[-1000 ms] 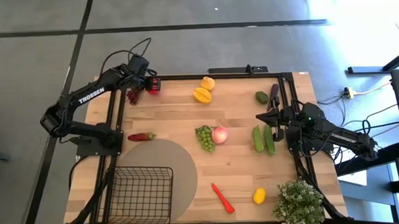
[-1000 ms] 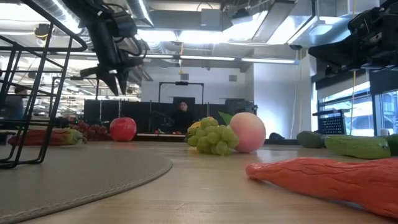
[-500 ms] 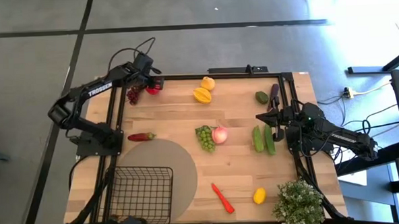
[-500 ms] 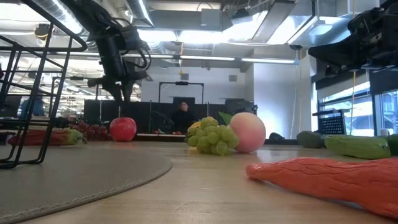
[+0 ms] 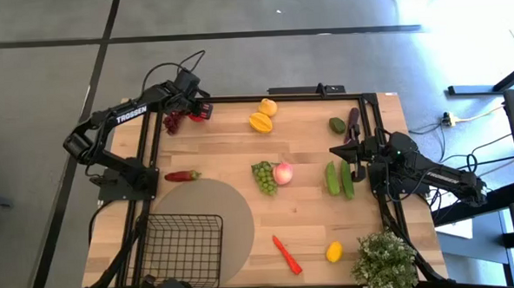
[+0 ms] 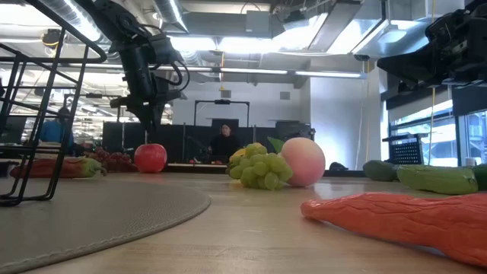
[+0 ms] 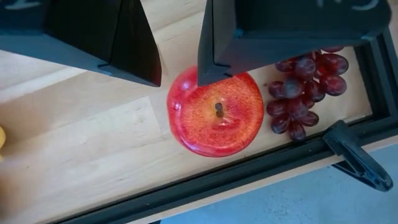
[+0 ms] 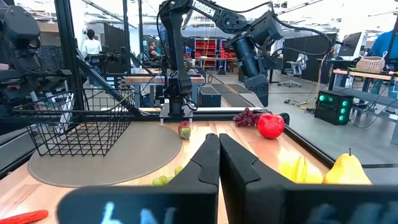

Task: Build produce basket
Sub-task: Put the red apple into the wire basket

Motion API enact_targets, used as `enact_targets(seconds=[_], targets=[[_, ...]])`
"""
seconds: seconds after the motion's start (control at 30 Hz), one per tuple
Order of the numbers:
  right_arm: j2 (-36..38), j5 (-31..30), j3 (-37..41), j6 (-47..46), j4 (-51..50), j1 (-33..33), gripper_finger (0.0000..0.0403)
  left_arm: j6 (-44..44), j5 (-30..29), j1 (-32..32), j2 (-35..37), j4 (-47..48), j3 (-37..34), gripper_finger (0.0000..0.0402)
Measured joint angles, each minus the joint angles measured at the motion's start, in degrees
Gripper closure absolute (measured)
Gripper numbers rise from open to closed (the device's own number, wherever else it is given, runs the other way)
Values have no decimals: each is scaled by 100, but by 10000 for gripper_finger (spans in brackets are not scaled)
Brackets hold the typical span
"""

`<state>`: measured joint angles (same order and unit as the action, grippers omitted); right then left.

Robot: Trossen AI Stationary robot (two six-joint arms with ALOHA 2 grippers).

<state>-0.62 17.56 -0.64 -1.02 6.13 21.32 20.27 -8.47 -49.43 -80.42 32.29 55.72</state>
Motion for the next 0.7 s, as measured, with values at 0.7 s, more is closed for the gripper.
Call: enact_targets(seconds=[0.7], targets=[[0, -15, 0, 20, 4, 1, 402, 319, -2, 83, 0, -10, 0, 307]])
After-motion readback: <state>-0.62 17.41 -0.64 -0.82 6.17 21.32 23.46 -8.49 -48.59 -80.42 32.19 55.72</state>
